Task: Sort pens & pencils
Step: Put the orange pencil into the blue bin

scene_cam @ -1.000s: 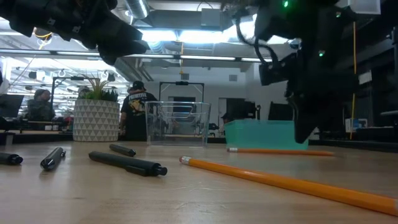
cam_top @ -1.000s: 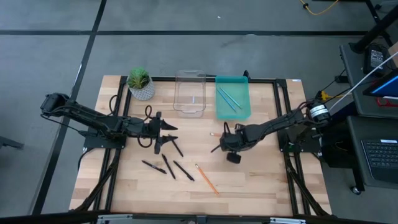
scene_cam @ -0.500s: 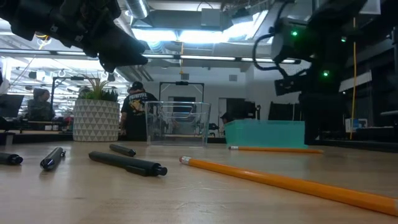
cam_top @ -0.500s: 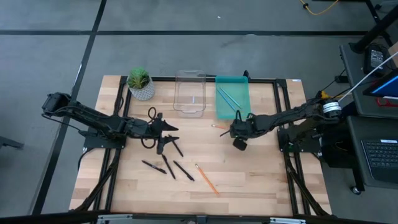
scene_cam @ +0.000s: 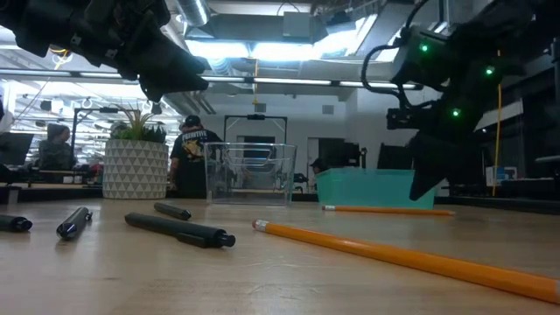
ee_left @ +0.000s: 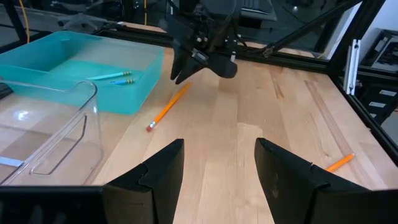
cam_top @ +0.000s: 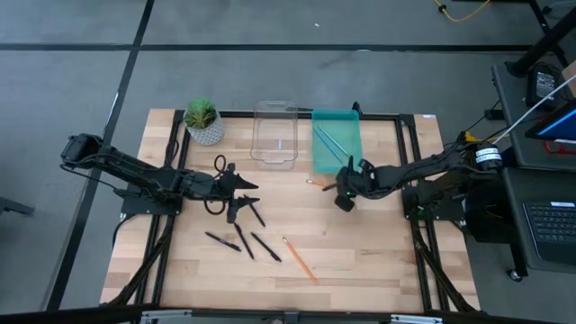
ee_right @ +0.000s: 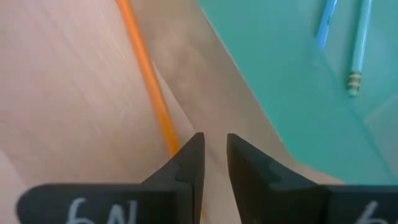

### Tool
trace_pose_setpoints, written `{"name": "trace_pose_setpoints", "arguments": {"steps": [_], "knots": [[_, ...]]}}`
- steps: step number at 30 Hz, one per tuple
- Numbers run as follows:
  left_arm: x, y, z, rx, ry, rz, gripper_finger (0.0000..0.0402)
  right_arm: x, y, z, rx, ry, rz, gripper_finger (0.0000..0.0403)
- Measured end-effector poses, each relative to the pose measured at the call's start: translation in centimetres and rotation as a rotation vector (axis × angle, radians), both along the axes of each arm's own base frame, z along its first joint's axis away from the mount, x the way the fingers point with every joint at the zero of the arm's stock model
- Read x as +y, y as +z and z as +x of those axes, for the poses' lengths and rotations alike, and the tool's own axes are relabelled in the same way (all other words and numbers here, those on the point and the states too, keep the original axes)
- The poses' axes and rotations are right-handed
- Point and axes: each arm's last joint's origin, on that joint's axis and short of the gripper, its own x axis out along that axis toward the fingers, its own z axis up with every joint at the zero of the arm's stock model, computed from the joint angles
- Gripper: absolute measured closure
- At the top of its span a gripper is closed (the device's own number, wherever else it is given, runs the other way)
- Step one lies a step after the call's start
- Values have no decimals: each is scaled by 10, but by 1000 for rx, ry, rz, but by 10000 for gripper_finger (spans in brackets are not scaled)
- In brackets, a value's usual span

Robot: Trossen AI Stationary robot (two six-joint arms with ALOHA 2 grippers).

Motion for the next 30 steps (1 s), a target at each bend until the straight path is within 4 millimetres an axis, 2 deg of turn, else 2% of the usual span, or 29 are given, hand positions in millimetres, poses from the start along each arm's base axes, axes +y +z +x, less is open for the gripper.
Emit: {"name": "trace_pose_setpoints", "arguments": {"steps": [13,16,23,30], "knots": [[0,0,0,0,0,0,211,2,-8,-3,0,34,81,374],[0,0,0,0,0,0,211,4,-10,-3,2,59,147,382],[0,0,0,0,0,1,211,19,-4,4,-34,151,266,399],[0,0,0,0,0,1,211,38,2,9,-44,263,377,383]]}}
